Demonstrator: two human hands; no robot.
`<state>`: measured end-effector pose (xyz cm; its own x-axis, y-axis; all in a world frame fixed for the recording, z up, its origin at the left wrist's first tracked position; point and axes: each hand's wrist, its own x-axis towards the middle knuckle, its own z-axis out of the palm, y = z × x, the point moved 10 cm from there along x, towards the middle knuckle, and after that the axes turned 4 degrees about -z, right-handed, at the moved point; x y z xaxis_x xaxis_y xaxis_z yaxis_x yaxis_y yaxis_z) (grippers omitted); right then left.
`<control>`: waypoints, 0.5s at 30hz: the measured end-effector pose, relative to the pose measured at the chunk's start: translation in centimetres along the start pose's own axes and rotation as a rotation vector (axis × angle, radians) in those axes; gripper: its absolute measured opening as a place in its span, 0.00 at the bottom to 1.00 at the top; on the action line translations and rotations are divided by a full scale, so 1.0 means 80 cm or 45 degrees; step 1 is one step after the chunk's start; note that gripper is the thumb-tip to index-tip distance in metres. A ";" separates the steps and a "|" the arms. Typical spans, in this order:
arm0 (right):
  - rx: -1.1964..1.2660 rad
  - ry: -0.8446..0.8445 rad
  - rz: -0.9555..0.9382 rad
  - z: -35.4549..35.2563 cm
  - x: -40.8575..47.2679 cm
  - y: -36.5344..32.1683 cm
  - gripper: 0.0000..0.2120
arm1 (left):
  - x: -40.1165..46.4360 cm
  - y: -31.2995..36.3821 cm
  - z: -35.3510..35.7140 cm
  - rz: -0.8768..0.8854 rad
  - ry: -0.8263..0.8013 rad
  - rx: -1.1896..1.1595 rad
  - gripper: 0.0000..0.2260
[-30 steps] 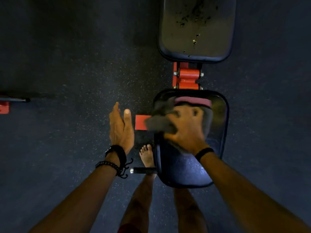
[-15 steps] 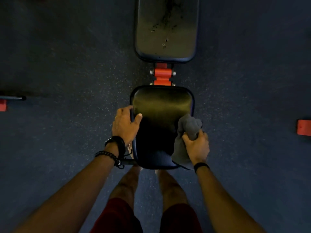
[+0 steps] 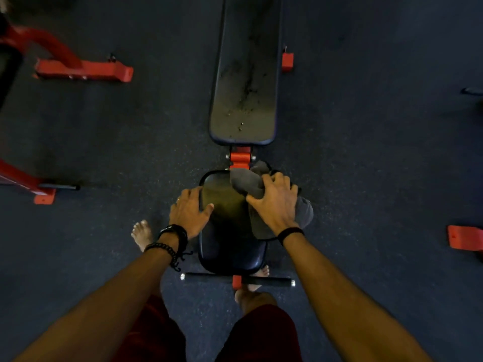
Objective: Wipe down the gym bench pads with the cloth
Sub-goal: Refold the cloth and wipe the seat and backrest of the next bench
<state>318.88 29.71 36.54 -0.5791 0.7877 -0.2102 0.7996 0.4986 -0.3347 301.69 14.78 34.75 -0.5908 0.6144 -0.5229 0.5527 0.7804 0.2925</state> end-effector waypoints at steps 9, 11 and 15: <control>0.217 0.271 -0.011 -0.094 0.053 -0.053 0.25 | 0.023 0.038 -0.066 0.085 0.100 0.017 0.28; 0.236 0.324 -0.002 -0.112 0.065 -0.051 0.25 | 0.035 0.044 -0.074 0.107 0.090 0.030 0.29; 0.202 0.359 0.049 -0.134 0.094 -0.050 0.25 | 0.073 0.062 -0.089 0.184 0.065 0.003 0.30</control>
<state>313.01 37.54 46.10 -0.4644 0.8851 0.0301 0.7723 0.4214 -0.4753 296.80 23.08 38.86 -0.5340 0.7254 -0.4343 0.6355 0.6832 0.3597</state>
